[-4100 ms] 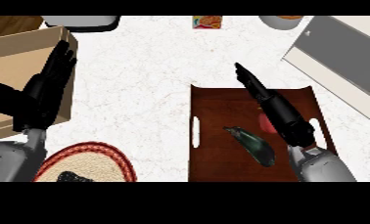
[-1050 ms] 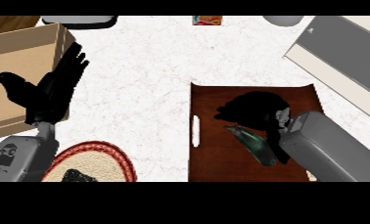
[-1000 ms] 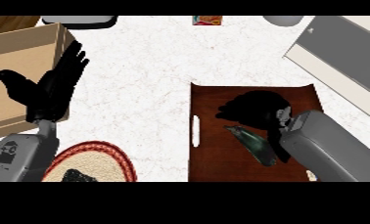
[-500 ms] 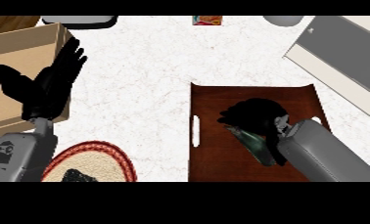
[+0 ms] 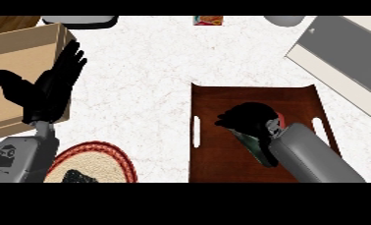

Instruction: Pick the eggplant from the tray and place it in the tiered shelf

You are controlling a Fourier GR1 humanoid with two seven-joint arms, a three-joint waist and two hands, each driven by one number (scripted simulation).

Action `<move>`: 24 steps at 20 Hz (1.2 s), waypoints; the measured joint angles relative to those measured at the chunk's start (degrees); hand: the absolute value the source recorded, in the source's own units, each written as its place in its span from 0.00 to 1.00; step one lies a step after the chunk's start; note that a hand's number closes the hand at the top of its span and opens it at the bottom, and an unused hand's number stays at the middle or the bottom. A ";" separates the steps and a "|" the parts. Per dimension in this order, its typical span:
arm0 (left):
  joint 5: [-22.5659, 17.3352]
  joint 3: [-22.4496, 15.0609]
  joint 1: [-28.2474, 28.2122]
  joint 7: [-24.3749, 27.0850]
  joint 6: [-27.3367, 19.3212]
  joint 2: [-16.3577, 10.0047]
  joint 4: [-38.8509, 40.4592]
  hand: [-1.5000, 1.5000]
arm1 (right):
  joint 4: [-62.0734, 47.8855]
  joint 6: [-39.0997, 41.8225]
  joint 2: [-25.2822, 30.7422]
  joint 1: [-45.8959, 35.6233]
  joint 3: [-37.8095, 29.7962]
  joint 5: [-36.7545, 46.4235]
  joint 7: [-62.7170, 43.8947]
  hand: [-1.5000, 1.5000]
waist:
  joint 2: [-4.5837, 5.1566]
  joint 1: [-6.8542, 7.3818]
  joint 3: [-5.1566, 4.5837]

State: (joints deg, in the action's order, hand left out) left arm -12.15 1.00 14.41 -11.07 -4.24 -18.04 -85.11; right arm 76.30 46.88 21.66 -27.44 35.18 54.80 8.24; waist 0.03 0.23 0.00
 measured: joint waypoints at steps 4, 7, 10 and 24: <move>1.53 -0.50 -0.20 -0.38 -0.44 1.71 -0.45 0.50 | -4.44 -2.30 -2.07 0.62 0.06 3.04 1.61 0.00 | -0.13 -0.03 -0.11; 2.15 -0.21 0.04 -0.36 -0.27 2.28 -0.47 0.50 | -5.74 -4.10 -2.43 0.78 -0.28 4.69 3.83 1.00 | -0.53 0.02 -0.23; 1.73 0.80 0.38 -0.98 0.44 2.07 -0.28 0.50 | -5.78 -5.56 -2.27 1.23 -0.01 6.35 5.40 1.00 | -0.89 0.06 -0.38; 2.45 3.08 -2.66 -1.20 0.42 2.03 -1.76 0.50 | 9.10 -25.71 0.64 20.32 -3.15 9.65 5.65 1.00 | -1.34 -3.10 -0.26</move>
State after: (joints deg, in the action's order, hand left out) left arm -9.70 4.08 11.75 -12.27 -3.82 -16.01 -86.87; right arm 85.41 21.17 22.30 -7.12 32.03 64.44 13.89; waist -1.31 -2.87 -0.26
